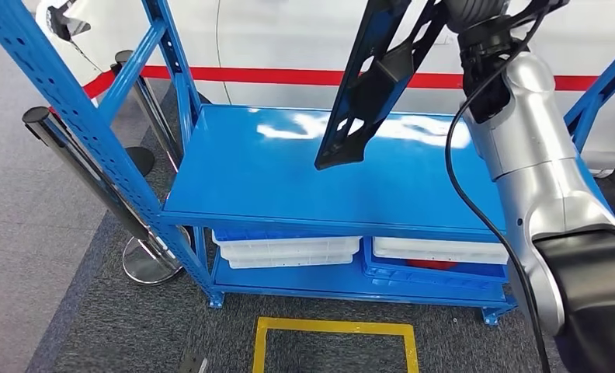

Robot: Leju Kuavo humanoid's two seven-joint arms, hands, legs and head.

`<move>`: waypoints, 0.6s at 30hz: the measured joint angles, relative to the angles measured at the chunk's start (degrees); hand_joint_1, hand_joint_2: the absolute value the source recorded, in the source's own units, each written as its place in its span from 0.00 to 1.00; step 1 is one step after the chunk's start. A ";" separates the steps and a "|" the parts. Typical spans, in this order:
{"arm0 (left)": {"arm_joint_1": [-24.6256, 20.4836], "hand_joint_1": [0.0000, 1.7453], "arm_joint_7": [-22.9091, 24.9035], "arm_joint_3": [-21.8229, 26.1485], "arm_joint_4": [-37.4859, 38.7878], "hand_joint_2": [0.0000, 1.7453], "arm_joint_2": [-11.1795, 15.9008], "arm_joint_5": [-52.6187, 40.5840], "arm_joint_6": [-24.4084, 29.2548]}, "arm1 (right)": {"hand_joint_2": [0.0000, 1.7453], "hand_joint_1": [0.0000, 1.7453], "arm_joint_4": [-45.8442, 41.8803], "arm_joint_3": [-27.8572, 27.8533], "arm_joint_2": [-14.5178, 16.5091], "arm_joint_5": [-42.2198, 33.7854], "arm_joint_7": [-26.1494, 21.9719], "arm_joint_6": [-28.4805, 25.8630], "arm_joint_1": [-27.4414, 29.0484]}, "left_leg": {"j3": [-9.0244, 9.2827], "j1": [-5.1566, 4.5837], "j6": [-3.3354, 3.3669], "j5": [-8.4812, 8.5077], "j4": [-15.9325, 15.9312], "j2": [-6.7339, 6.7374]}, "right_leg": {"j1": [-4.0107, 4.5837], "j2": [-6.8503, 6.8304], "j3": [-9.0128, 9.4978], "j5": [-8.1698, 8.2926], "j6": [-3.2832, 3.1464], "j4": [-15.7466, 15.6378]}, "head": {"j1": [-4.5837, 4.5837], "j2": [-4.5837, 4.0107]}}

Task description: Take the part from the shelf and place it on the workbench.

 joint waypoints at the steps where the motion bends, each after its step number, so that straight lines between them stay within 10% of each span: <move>1: 0.19 0.00 0.56 -0.03 0.00 1.00 0.23 -0.24 0.84 | 1.00 1.00 0.00 0.01 0.13 0.07 0.01 -0.14 0.02 | -1.14 0.13 -0.20 -2.59 3.29 0.03 | 0.01 -0.12 -0.51 0.45 -0.26 -0.01 | 0.00 0.00; 3: 0.83 0.00 1.97 -0.07 0.00 1.00 0.83 -0.58 2.66 | 1.00 1.00 0.00 0.01 0.18 0.29 -0.04 -0.26 0.24 | -3.19 0.27 -0.64 -6.59 10.58 0.07 | 0.04 -0.13 -1.73 1.29 -0.42 0.08 | -0.01 -0.01; 5: 1.77 0.00 3.72 -0.07 0.01 1.00 1.56 -0.60 4.66 | 1.00 1.00 -0.08 0.01 0.18 0.49 -0.19 -0.26 0.74 | -2.48 0.37 -0.96 -6.31 12.49 0.08 | 0.00 -0.09 -2.94 2.08 -0.24 0.29 | -0.01 -0.01; 9: 3.49 0.00 7.61 -0.04 0.03 1.00 2.97 -0.67 7.78 | 1.00 1.00 -1.20 -0.01 0.09 0.56 -0.39 -0.42 1.42 | 6.23 0.39 -0.74 -2.58 -0.35 0.08 | 0.01 -0.06 -5.09 3.09 0.75 1.51 | -0.01 0.00; 13: 4.51 0.00 12.01 -0.02 0.15 1.00 3.92 -1.11 10.99 | 1.00 1.00 -1.74 0.02 0.01 0.46 -0.34 -0.66 1.43 | 6.65 0.14 0.80 -2.12 -2.76 -0.02 | 0.01 -0.10 -5.82 4.01 2.16 1.79 | 0.03 0.00; 18: 4.92 0.00 15.27 0.00 0.24 1.00 4.80 -1.55 13.58 | 1.00 1.00 -1.75 0.16 -0.15 -0.14 -0.16 -1.14 1.36 | 3.87 0.04 2.44 0.50 -2.94 0.19 | -0.18 0.06 -10.00 -6.11 3.09 14.63 | 0.02 0.00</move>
